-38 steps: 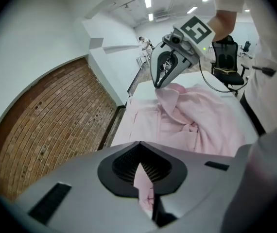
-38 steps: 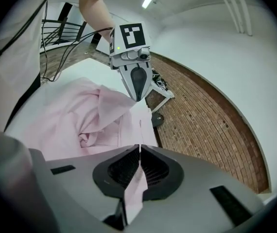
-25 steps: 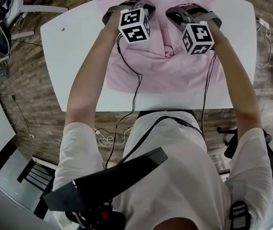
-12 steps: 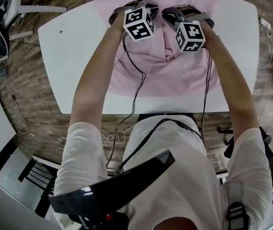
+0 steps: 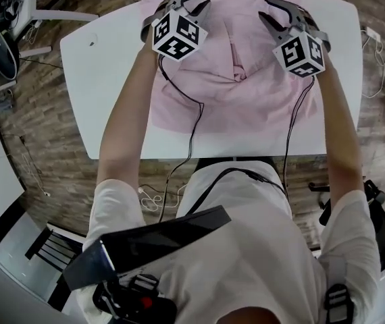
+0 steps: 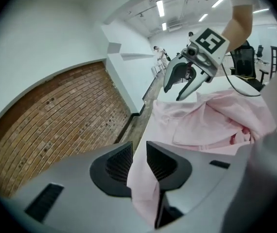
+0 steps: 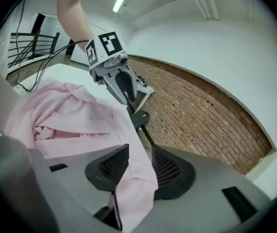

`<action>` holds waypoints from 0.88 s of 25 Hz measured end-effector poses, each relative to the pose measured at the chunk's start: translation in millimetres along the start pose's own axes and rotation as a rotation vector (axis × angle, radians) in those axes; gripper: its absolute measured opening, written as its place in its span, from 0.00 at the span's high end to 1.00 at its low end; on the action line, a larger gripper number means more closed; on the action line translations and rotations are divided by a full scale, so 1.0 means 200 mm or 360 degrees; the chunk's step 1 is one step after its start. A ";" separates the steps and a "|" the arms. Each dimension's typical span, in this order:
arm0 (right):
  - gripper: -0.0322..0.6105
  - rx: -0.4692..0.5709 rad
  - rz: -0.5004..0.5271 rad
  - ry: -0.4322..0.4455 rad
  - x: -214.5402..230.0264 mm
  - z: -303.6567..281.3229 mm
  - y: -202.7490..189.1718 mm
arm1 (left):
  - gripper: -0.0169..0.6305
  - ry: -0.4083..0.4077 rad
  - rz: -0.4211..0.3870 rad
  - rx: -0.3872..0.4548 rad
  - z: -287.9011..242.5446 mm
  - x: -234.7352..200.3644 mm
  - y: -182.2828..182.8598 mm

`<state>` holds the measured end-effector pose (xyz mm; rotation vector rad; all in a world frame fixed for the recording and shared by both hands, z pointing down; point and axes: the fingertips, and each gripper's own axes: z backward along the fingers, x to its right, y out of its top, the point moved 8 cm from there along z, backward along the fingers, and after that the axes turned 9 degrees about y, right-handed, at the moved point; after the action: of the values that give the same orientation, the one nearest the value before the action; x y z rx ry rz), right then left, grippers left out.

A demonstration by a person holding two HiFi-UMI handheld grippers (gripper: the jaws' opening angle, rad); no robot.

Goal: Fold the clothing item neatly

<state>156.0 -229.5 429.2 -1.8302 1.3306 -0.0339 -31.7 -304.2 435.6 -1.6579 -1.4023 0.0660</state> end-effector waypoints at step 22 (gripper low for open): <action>0.81 -0.0167 -0.0726 0.0051 -0.56 0.46 -0.41 | 0.97 -0.0345 0.0601 -0.0128 0.73 1.03 0.04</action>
<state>213.7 -79.1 471.3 -2.1976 0.9251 -0.2399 -37.9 -52.6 450.5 -2.0137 -1.2418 0.4205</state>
